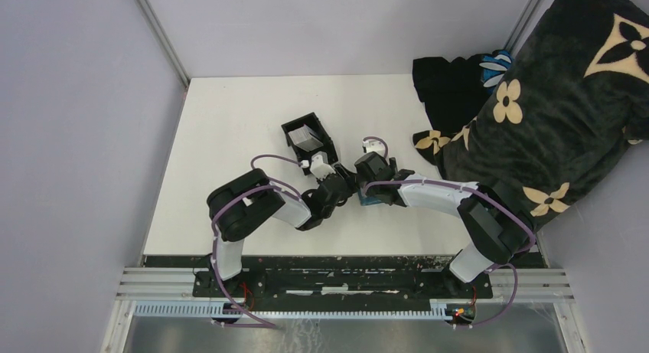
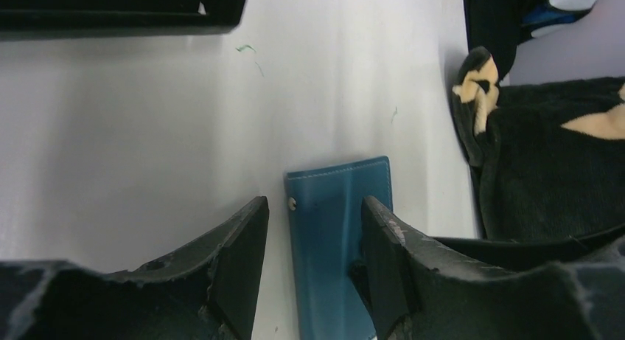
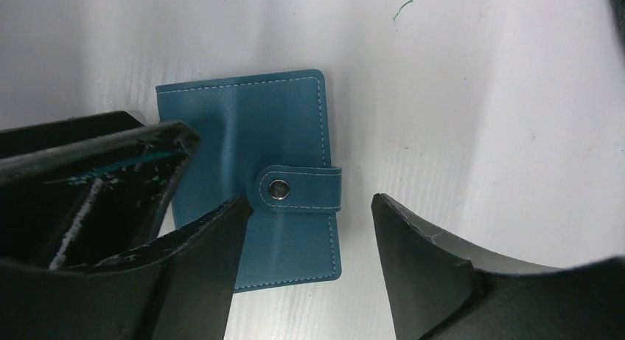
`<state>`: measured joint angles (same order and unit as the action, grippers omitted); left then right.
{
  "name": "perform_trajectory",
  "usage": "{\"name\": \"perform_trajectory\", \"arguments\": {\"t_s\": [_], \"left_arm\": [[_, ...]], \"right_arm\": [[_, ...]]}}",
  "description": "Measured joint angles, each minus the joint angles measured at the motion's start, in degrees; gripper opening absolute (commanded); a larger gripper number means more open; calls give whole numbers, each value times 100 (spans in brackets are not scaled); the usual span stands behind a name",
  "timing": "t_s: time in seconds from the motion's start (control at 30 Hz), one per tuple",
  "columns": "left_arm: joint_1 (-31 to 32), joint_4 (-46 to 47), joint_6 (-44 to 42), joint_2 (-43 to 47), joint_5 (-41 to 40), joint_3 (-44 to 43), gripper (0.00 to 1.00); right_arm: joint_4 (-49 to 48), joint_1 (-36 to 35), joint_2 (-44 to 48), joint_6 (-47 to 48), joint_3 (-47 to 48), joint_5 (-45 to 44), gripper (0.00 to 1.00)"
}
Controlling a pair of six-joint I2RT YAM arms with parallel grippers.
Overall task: Put the credit cards into the card holder
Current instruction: Open the card holder at the center of the board.
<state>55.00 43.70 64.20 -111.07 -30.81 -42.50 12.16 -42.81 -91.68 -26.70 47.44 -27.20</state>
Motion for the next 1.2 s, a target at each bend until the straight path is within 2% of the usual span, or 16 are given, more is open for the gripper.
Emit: {"name": "perform_trajectory", "arguments": {"t_s": [0.17,0.3,0.53,0.83,1.2], "left_arm": [[-31,24,0,-9,341,-2,57],[-66,72,0,-96,527,-74,53],[-127,186,2,-319,595,-186,29],[-138,192,-2,-372,566,-192,9],[-142,212,-2,-372,590,-175,8]], "right_arm": [[-52,50,22,7,-31,118,71],[-79,87,42,2,-55,208,71],[-188,107,44,7,-85,258,71],[-225,118,44,22,-96,293,71],[-107,118,-28,22,22,234,62]]}}
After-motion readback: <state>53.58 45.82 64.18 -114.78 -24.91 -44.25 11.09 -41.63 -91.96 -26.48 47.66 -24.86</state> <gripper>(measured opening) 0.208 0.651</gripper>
